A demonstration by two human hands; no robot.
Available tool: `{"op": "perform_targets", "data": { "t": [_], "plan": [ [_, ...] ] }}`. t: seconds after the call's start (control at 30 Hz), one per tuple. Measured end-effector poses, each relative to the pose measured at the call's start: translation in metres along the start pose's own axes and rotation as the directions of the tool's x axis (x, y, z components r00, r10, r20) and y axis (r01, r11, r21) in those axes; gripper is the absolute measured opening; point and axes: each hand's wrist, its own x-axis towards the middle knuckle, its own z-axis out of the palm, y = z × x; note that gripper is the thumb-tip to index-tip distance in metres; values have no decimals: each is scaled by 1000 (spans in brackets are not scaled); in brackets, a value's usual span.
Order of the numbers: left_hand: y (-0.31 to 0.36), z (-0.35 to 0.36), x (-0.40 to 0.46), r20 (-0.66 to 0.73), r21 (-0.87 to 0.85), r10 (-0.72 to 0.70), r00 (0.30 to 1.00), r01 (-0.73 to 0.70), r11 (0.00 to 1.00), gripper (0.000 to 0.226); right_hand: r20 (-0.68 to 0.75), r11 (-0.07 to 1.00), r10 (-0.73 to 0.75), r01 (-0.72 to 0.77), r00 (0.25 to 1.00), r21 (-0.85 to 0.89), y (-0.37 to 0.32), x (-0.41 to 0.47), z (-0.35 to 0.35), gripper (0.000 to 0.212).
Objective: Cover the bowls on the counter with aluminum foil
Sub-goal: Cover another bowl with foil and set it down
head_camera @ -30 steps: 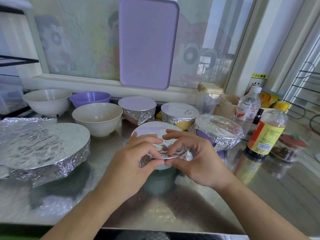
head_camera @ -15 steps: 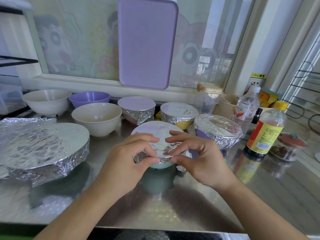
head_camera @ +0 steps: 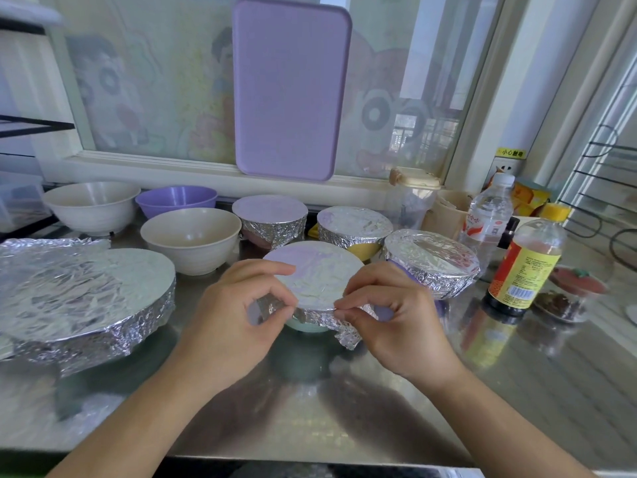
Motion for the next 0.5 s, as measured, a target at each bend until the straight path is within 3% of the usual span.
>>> {"op": "perform_targets", "data": {
  "t": [0.17,0.5],
  "plan": [
    [8,13,-5,14,77,126,992,-126,989,19,43,995,-80,83,996,-54,-12,3,12,12],
    [-2,20,-3,-67,118,211,975,-202,972,3,10,995,-53,54,999,-85,-6,1,4,18]
  ]
}}
